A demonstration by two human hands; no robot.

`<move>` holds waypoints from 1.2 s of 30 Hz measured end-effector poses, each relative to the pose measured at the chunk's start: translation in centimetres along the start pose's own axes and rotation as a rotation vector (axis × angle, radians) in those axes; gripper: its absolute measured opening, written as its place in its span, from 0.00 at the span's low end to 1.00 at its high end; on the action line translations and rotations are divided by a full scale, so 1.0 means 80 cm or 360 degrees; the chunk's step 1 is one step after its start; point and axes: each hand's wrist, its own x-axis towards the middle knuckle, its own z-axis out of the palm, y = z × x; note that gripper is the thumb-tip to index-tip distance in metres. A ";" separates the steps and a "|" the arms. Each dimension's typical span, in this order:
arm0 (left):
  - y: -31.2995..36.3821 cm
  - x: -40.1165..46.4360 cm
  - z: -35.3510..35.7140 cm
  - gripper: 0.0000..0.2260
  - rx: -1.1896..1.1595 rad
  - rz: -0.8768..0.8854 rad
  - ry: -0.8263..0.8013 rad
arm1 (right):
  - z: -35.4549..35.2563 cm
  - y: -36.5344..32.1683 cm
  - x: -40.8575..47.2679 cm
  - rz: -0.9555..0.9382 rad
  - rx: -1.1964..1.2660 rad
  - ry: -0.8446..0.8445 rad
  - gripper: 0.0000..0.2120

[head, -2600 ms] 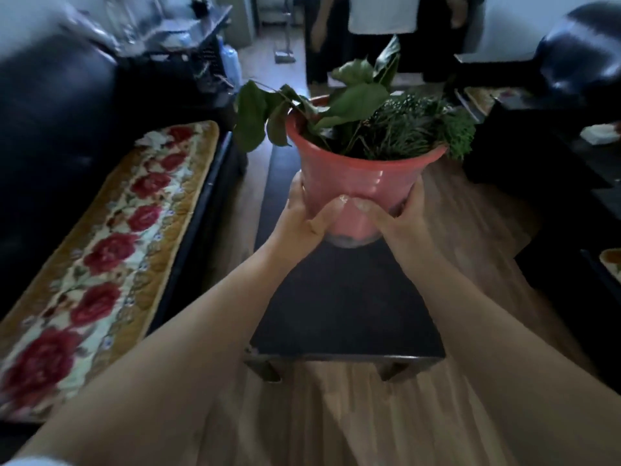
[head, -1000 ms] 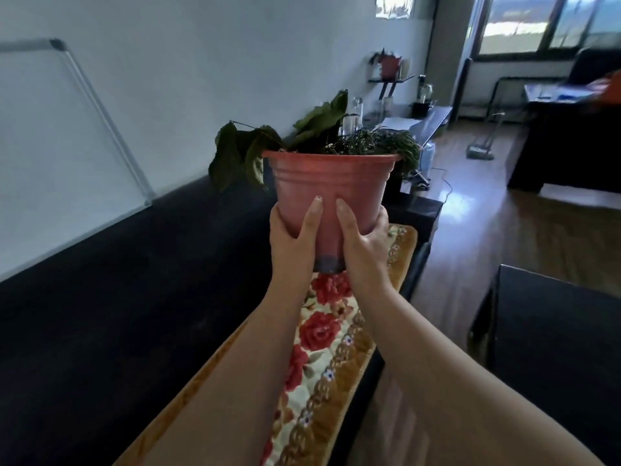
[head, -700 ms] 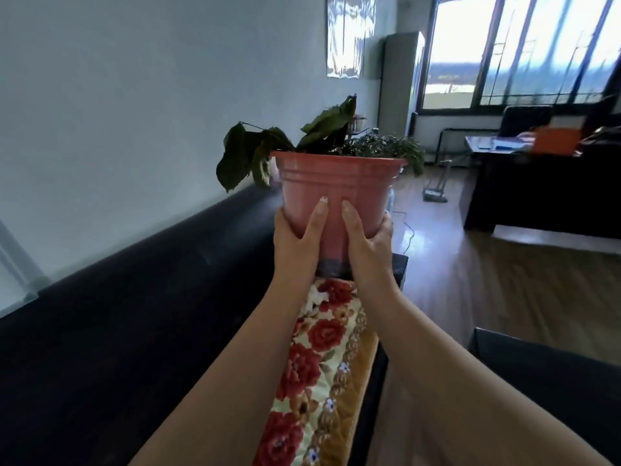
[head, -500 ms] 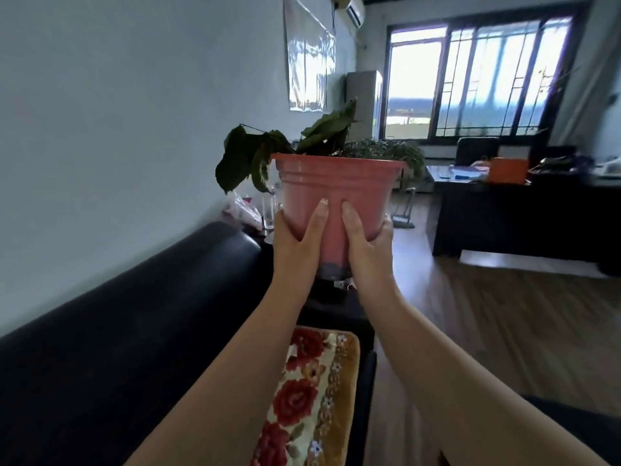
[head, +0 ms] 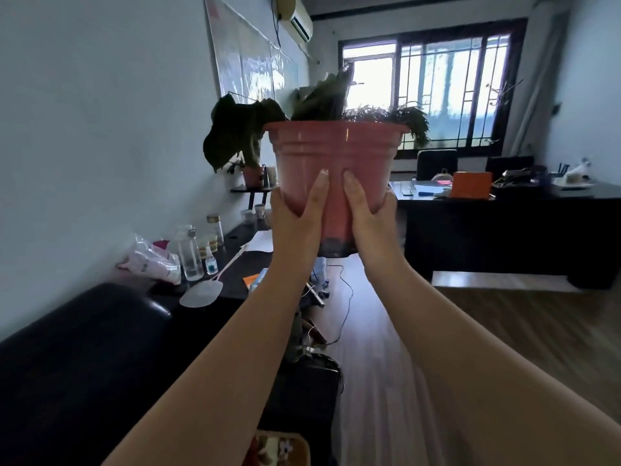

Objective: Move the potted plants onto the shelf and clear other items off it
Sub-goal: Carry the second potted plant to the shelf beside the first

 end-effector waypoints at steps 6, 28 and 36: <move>-0.073 0.124 0.078 0.36 -0.0002 -0.0013 -0.0008 | -0.016 0.057 0.154 0.0040 -0.0016 0.0010 0.32; -0.363 0.625 0.329 0.28 0.0049 0.0110 0.0035 | -0.040 0.298 0.733 0.0063 -0.0058 -0.0140 0.43; -0.481 0.800 0.440 0.21 0.0063 0.0143 0.0150 | -0.064 0.409 0.970 0.0055 0.0021 -0.0282 0.33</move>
